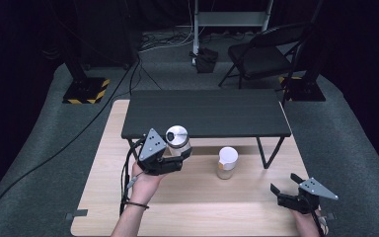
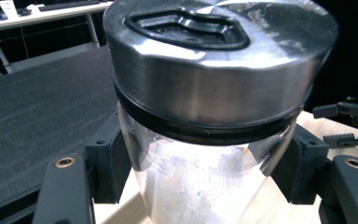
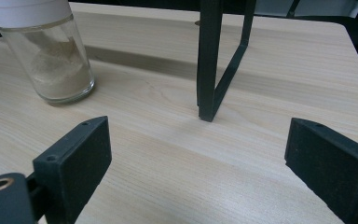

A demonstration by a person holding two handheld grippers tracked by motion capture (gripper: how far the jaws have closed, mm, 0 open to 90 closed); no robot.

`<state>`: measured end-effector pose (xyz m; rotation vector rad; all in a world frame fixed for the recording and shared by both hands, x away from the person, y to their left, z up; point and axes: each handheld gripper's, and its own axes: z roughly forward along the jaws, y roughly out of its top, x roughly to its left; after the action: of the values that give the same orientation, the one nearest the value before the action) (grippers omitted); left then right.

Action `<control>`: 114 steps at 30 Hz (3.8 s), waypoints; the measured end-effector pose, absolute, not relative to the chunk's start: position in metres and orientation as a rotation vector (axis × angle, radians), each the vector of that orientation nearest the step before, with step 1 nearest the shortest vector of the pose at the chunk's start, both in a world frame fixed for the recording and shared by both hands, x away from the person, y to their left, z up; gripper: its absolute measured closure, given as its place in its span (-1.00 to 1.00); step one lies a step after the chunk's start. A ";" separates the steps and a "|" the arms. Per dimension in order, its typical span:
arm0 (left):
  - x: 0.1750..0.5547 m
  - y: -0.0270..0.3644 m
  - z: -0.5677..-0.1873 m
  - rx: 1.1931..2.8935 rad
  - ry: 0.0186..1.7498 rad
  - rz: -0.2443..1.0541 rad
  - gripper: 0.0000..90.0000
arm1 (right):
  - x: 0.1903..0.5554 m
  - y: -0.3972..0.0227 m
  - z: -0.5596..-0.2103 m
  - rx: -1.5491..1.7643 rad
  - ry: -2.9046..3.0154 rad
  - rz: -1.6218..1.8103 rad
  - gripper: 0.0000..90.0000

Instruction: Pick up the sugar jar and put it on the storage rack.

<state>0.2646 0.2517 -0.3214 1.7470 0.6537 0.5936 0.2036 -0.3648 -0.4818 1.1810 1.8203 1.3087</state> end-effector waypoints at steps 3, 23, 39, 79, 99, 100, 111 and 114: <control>0.266 0.250 -0.315 1.757 0.643 0.603 -0.31 | 0.203 -0.365 -0.482 1.181 1.819 1.308 -0.86; 0.288 0.247 -0.290 1.735 0.702 0.604 -0.31 | 0.204 -0.365 -0.481 1.182 1.824 1.308 -0.86; 0.314 0.224 -0.275 1.752 0.786 0.647 -0.31 | 0.205 -0.366 -0.482 1.186 1.823 1.315 -0.86; 0.283 0.250 -0.310 1.761 0.785 0.677 -0.78 | 0.204 -0.364 -0.481 1.176 1.828 1.306 -0.86; 0.245 0.276 -0.357 1.746 0.774 0.682 -0.78 | 0.203 -0.363 -0.482 1.174 1.825 1.305 -0.86; 0.245 0.277 -0.360 1.747 0.776 0.679 -0.78 | 0.203 -0.363 -0.482 1.175 1.824 1.305 -0.86; 0.231 0.296 -0.402 1.741 0.813 0.661 -0.78 | 0.203 -0.363 -0.482 1.175 1.825 1.305 -0.86; 0.228 0.303 -0.414 1.739 0.824 0.652 -0.77 | 0.203 -0.363 -0.481 1.175 1.825 1.304 -0.86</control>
<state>0.2277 0.3027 -0.4138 1.7394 0.8240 0.6520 0.2034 -0.3629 -0.4815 1.1755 1.8251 1.3038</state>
